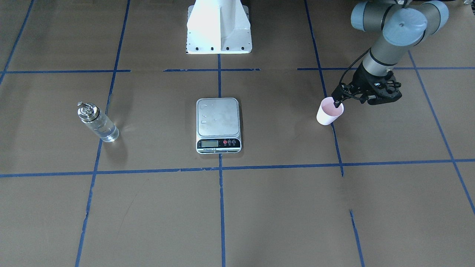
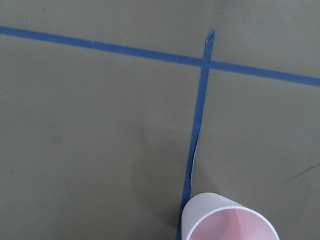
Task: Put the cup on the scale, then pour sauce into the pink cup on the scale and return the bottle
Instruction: 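Move the left gripper down to the pink cup and grasp it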
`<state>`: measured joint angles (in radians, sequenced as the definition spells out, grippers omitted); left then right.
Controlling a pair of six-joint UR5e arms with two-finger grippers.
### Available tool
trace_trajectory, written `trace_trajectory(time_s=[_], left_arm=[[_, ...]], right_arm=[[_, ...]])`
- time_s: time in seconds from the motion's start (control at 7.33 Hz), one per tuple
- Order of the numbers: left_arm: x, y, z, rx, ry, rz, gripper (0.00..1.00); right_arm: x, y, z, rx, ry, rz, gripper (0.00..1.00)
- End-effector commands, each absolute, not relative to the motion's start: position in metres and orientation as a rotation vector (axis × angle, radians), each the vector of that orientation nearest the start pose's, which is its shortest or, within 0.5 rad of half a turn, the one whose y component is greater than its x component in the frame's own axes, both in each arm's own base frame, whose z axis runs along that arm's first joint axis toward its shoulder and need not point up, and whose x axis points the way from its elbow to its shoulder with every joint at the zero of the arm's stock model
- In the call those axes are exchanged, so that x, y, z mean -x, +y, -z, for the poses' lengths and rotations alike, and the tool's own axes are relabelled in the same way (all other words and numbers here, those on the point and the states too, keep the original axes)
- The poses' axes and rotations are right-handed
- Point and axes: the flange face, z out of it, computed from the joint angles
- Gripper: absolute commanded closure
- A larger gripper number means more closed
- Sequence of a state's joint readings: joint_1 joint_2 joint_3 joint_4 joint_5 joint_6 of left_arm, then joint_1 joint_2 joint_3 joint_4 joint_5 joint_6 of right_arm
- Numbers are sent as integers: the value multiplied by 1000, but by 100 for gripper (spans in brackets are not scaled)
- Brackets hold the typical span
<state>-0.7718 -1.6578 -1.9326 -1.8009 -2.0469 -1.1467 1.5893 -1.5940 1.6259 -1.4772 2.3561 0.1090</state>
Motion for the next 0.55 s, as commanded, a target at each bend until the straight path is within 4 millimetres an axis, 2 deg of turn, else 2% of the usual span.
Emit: trace_trajectory(time_s=[0.0,0.27,0.41], left_arm=[[-336,-422,-430,24,794,134,0],[-345,-421,-435,35,785,123,4],[-345,-421,-435,35,785,125,25]], right_arm=[[-72,-489,-632,-82,-787,-72,0],[-72,-489,-632,-85,-783,-71,0],[-72,-489,-631,-87,-781,-71,0]])
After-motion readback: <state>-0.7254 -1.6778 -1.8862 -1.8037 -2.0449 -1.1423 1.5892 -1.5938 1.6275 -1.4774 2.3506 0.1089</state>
